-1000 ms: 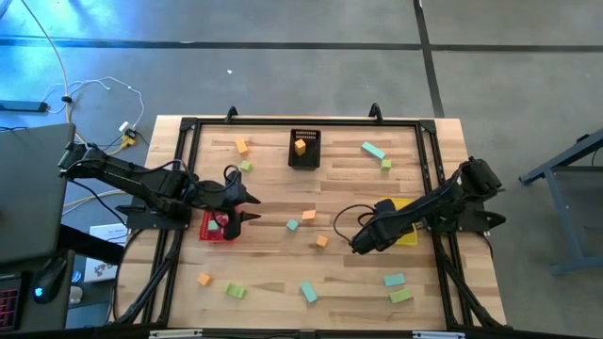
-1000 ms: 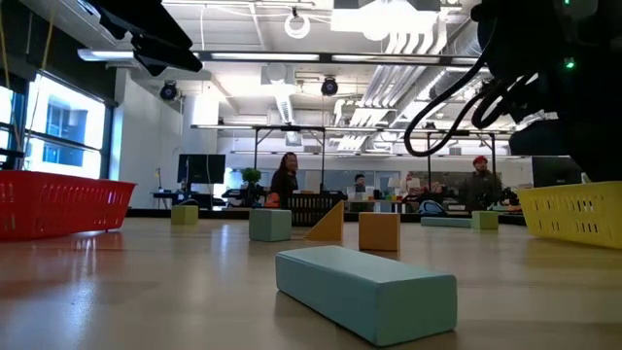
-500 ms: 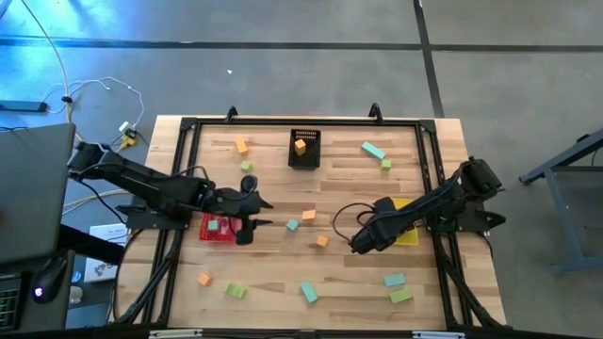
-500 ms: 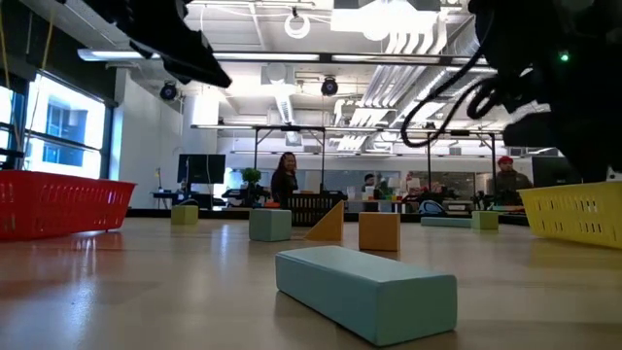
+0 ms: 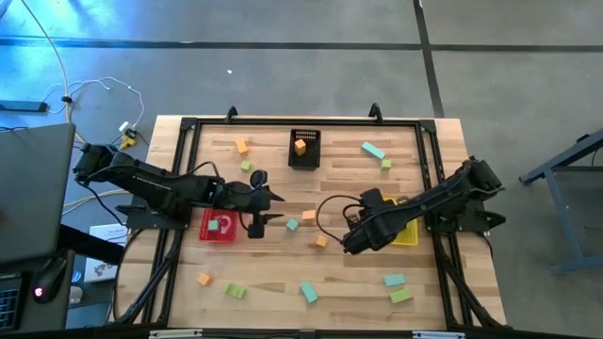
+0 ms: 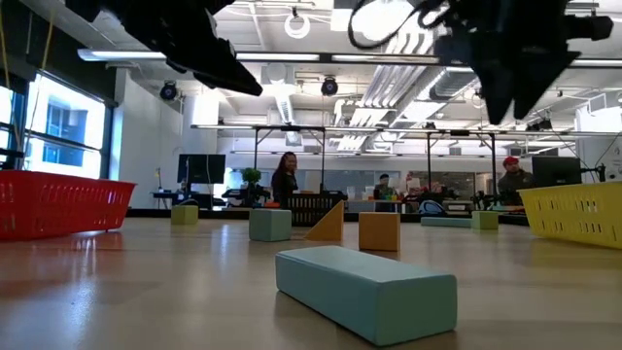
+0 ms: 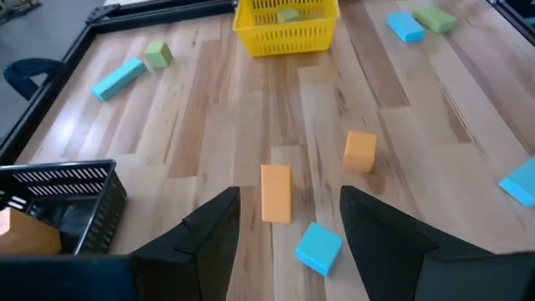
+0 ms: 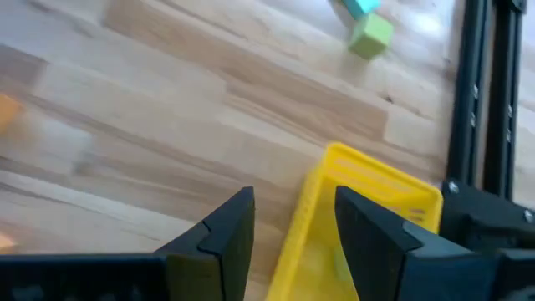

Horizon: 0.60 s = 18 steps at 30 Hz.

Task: Sort & place blocks by color
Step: Put the yellow block into the black bin

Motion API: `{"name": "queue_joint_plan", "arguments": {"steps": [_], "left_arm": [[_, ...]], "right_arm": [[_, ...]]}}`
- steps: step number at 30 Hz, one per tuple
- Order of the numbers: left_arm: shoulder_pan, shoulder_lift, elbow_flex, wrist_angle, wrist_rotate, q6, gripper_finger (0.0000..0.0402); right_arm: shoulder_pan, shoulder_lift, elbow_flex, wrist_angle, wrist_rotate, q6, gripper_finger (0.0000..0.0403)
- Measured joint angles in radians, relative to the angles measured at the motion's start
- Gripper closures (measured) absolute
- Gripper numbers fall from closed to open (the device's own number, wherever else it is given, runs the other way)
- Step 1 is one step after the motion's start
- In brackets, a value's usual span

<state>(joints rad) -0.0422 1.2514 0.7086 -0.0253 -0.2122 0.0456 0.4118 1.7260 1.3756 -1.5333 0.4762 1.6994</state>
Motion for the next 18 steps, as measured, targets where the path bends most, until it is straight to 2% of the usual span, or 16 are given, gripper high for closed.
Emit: {"name": "queue_joint_plan", "arguments": {"steps": [4, 9, 11, 14, 18], "left_arm": [[0.019, 0.0, 0.022, -0.01, 0.011, 0.001, 0.0185], [0.026, 0.0, 0.074, -0.003, 0.012, 0.036, 0.0152], [0.032, 0.0, 0.094, 0.006, 0.043, 0.061, 0.0142], [0.052, 0.008, 0.101, 0.031, 0.1, 0.07, 0.0136], [0.078, 0.037, 0.102, 0.058, 0.103, 0.063, 0.0135]], "right_arm": [[0.0, 0.0, 0.032, 0.0, 0.048, -0.004, 0.0252], [0.0, 0.0, 0.038, 0.0, 0.058, -0.007, 0.0252], [0.0, 0.0, 0.038, 0.001, 0.058, -0.006, 0.0252], [0.0, 0.0, 0.038, 0.002, 0.059, -0.007, 0.0252], [0.0, 0.0, 0.038, 0.01, 0.063, -0.006, 0.0252]]}}
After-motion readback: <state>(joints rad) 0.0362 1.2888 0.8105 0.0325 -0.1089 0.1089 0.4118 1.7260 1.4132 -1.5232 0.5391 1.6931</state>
